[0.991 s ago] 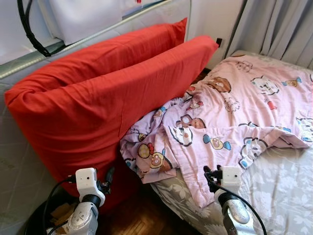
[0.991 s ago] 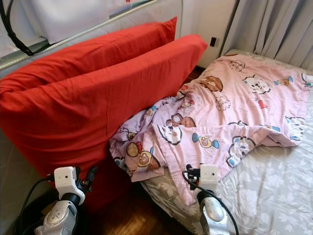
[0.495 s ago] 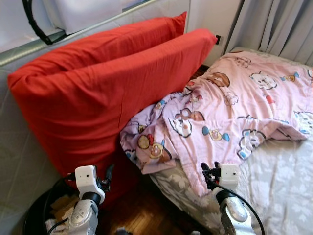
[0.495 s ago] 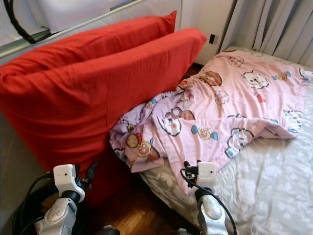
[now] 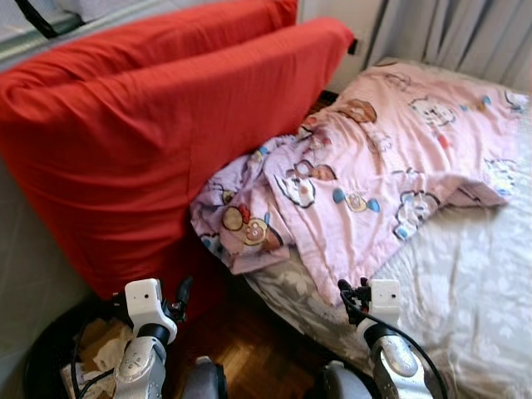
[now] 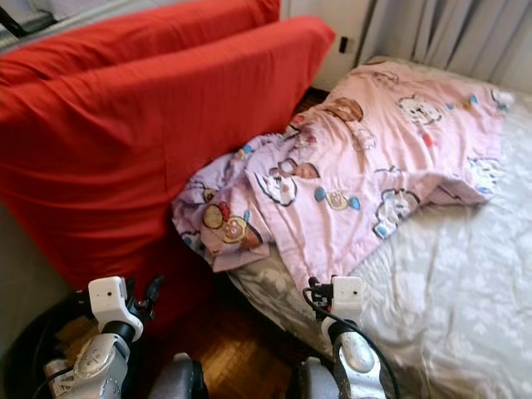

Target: Clean up the room

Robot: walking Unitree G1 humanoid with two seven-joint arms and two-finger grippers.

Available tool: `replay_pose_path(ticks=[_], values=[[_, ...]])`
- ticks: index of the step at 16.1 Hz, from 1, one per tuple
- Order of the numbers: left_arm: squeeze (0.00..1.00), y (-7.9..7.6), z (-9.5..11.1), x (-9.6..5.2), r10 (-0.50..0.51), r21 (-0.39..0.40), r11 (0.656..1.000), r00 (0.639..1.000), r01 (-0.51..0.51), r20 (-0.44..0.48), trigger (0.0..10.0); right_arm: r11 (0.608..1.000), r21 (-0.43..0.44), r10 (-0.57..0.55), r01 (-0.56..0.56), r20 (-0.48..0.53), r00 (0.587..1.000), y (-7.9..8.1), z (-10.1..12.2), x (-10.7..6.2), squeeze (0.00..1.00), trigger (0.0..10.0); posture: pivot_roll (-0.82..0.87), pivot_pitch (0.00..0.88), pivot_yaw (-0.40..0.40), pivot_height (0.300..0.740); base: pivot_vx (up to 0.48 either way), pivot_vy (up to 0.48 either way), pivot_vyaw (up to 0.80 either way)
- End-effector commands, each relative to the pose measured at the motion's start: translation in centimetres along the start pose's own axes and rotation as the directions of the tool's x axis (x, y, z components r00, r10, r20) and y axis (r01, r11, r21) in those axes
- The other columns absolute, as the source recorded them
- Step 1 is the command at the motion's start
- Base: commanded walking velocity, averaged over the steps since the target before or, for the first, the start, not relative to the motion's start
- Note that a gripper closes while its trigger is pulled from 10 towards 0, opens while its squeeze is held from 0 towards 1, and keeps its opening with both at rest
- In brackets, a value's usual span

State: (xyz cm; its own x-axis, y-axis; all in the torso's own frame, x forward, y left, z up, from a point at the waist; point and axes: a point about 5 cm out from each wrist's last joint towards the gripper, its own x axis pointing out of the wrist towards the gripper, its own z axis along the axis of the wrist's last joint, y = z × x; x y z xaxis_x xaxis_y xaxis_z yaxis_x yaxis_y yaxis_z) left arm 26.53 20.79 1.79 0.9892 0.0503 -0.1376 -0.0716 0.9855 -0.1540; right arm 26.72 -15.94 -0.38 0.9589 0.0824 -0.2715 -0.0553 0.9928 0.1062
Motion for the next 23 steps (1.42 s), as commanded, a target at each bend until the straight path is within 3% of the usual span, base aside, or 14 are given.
replay_pose_path(ticks=[1,4,9,18,23], values=[[0.00,0.1,0.0,-0.1,0.007,-0.009,1.000,1.000,-0.007,-0.006,10.0,1.000,0.008,-0.007,0.008,-0.017,1.000,-0.3,-0.4,-0.2,0.00,10.0,0.00,0.151,0.003,0.637,0.000,0.000,0.00],[0.00,0.1,-0.2,-0.1,0.005,0.020,1.000,1.000,-0.004,-0.026,10.0,1.000,-0.030,0.002,-0.003,-0.040,0.999,-0.3,-0.8,-0.3,0.00,10.0,0.00,0.154,0.004,0.637,0.000,0.000,0.00],[0.00,0.1,-0.3,-0.2,-0.004,0.007,1.000,1.000,0.004,-0.029,10.0,1.000,-0.021,0.014,-0.015,-0.057,0.998,-0.2,-1.3,-0.5,0.00,10.0,0.00,0.161,0.008,0.637,0.048,0.000,0.76],[0.00,-0.1,-0.2,-0.2,-0.019,0.013,1.000,0.999,0.019,-0.037,10.0,0.996,0.015,-0.081,0.082,-0.089,0.993,-1.3,-1.7,-0.6,0.00,10.0,0.00,0.162,0.013,0.637,0.273,0.000,0.00],[0.00,-0.2,-0.2,-0.2,-0.027,0.010,1.000,0.999,0.028,-0.035,10.0,0.979,0.076,-0.176,0.189,-0.151,0.973,-2.3,-2.1,-0.5,0.00,10.0,0.01,0.156,0.015,0.637,0.234,0.000,-0.22]])
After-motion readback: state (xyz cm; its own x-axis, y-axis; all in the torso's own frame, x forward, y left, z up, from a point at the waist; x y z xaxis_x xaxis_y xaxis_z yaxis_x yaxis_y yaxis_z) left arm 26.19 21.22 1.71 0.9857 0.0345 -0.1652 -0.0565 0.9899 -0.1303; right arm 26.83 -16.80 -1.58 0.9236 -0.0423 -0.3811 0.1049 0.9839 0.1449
